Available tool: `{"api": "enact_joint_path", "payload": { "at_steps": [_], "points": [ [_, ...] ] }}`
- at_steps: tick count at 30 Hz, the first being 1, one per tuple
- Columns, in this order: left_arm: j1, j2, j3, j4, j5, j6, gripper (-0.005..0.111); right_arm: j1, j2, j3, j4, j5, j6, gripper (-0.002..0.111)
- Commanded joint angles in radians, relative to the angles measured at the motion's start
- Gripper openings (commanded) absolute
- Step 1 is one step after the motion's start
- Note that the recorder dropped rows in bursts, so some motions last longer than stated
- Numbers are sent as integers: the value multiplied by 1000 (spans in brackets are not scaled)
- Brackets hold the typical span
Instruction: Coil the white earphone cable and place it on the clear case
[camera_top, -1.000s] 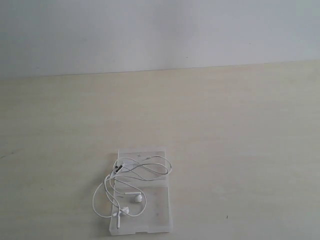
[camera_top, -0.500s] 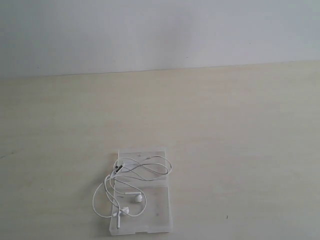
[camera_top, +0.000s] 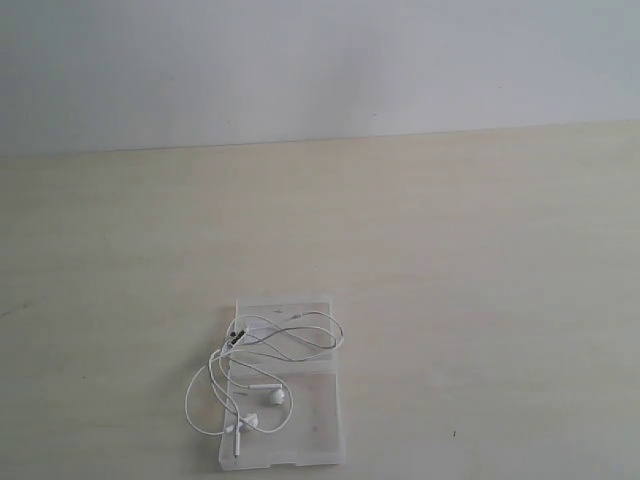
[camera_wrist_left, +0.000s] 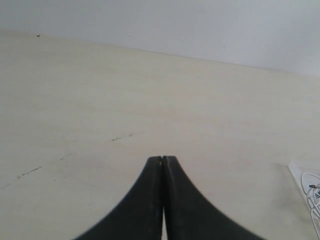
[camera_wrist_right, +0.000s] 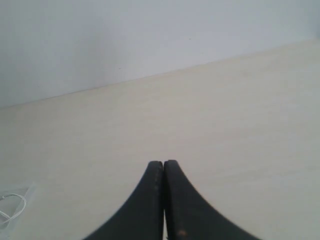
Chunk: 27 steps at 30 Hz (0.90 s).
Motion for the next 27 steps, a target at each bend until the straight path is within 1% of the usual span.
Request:
{"api": "enact_joint_path", "payload": {
  "at_steps": [1,4,6,10,12,22,27],
  "points": [
    [2,-6,0,1,-6,2,0,-7,-6,5,28,-1,-8,0],
    [2,-6,0,1,-6,2,0,-7,-6,5,68,-3,-12,0],
    [2,-6,0,1,-6,2,0,-7,-6,5,95,-7,-59,0],
    [2,-6,0,1,-6,4,0,-7,-6,5,262,-7,-328,0],
    [2,-6,0,1,-6,4,0,-7,-6,5,309,-7,-371,0],
    [2,-6,0,1,-6,4,0,-7,-6,5,303,-7,-303,0],
    [2,-6,0,1,-6,4,0,-7,-6,5,316,-7,-300,0]
  ]
}}
